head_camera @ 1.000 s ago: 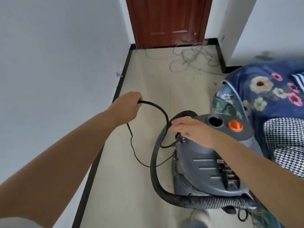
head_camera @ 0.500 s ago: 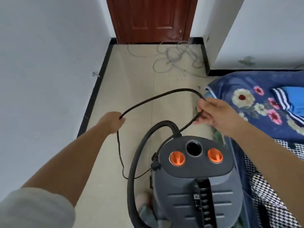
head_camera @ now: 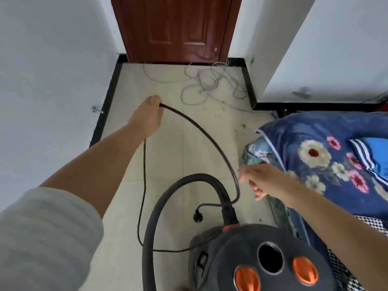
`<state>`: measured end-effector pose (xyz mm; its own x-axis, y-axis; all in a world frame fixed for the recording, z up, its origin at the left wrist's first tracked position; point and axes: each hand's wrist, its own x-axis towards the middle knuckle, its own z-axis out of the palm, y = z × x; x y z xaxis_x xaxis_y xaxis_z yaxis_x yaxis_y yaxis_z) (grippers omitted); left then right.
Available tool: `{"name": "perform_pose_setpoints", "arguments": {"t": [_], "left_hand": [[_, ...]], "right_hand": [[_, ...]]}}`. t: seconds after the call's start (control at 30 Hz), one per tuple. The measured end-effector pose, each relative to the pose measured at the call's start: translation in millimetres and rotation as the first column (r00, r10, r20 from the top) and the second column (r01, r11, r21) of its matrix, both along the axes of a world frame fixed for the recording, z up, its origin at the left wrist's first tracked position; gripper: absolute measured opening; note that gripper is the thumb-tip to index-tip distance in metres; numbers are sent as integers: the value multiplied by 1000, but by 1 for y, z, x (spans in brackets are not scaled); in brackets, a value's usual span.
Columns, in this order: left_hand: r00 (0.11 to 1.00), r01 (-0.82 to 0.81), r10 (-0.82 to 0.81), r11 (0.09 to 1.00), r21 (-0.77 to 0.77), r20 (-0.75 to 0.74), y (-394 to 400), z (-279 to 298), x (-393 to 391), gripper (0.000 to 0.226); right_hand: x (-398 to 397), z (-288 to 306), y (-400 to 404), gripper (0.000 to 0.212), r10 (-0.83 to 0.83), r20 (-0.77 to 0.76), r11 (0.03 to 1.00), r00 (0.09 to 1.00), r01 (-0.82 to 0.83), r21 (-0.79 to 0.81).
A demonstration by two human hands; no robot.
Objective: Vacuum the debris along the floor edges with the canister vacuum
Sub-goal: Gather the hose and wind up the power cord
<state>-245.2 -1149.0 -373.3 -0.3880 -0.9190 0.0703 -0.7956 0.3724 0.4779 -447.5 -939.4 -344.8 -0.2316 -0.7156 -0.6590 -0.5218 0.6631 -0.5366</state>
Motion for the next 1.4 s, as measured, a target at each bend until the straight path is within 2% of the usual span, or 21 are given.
{"name": "perform_pose_setpoints", "arguments": {"t": [0.07,0.1,0.2,0.23,0.3,0.43,0.47,0.5,0.53,0.57,0.63,0.7,0.77,0.83,0.93,1.03,1.1,1.2,1.27,1.33,1.4], "left_hand": [[995,90,-91,996,-27,-51,-7,-21,-9,17],[991,134,-134,991,24,-13,-7,-40,-9,16],[918,141,-264,915,377,296,23,-103,10,24],[899,138,-291,898,419,327,36,-118,19,25],[908,190,-325,881,433,263,58,-131,31,21],[805,452,-561,791,413,192,76,-113,46,35],[788,491,-589,776,395,178,77,-105,51,38],[792,505,-591,774,381,151,75,-98,56,36],[812,500,-572,786,363,120,72,-94,63,30],[840,473,-532,813,339,106,67,-94,69,22],[881,346,-432,867,359,195,52,-109,86,16],[825,176,-378,878,445,419,45,-139,106,24],[796,-34,-282,863,504,536,50,-178,125,32],[830,-226,-113,827,515,546,57,-212,133,33],[841,-385,85,789,479,535,56,-242,134,25],[860,-401,141,780,480,490,38,-257,123,25],[896,-344,87,758,554,436,23,-264,108,31],[913,-247,-50,723,645,404,3,-273,76,47],[916,-169,-128,737,655,380,-8,-278,49,54],[917,-53,-216,766,641,334,-14,-273,14,57],[916,114,-323,779,617,239,-15,-258,-32,54]], "right_hand": [[-5,-12,-9,39,78,-128,993,989,-88,-73],[-5,-20,-12,36,104,-134,990,985,-116,-82],[9,-52,-17,16,156,-23,987,987,-157,-19],[16,-65,-19,22,186,3,982,983,-186,19],[35,-92,-23,47,248,50,966,967,-251,61],[77,-129,-35,84,439,-19,898,898,-439,16],[85,-137,-40,80,475,-40,880,879,-475,-1],[90,-144,-45,63,487,-52,873,872,-488,-10],[96,-146,-51,36,484,-47,874,874,-485,-6],[99,-145,-55,28,487,-36,874,873,-487,14],[98,-143,-64,39,480,-42,878,876,-479,29],[96,-138,-68,36,446,-54,895,893,-445,20],[99,-138,-66,28,467,-59,884,882,-465,45],[103,-136,-66,20,514,-48,855,856,-507,113],[96,-135,-78,29,542,-45,820,839,-517,247],[75,-140,-83,33,374,-11,899,927,-359,251],[74,-144,-78,30,222,45,950,974,-226,215],[79,-158,-66,29,52,124,984,991,-72,162],[74,-167,-60,29,-123,180,984,976,97,147],[59,-172,-54,29,-342,225,936,913,310,164],[42,-173,-45,30,-469,230,883,853,442,158]]}}
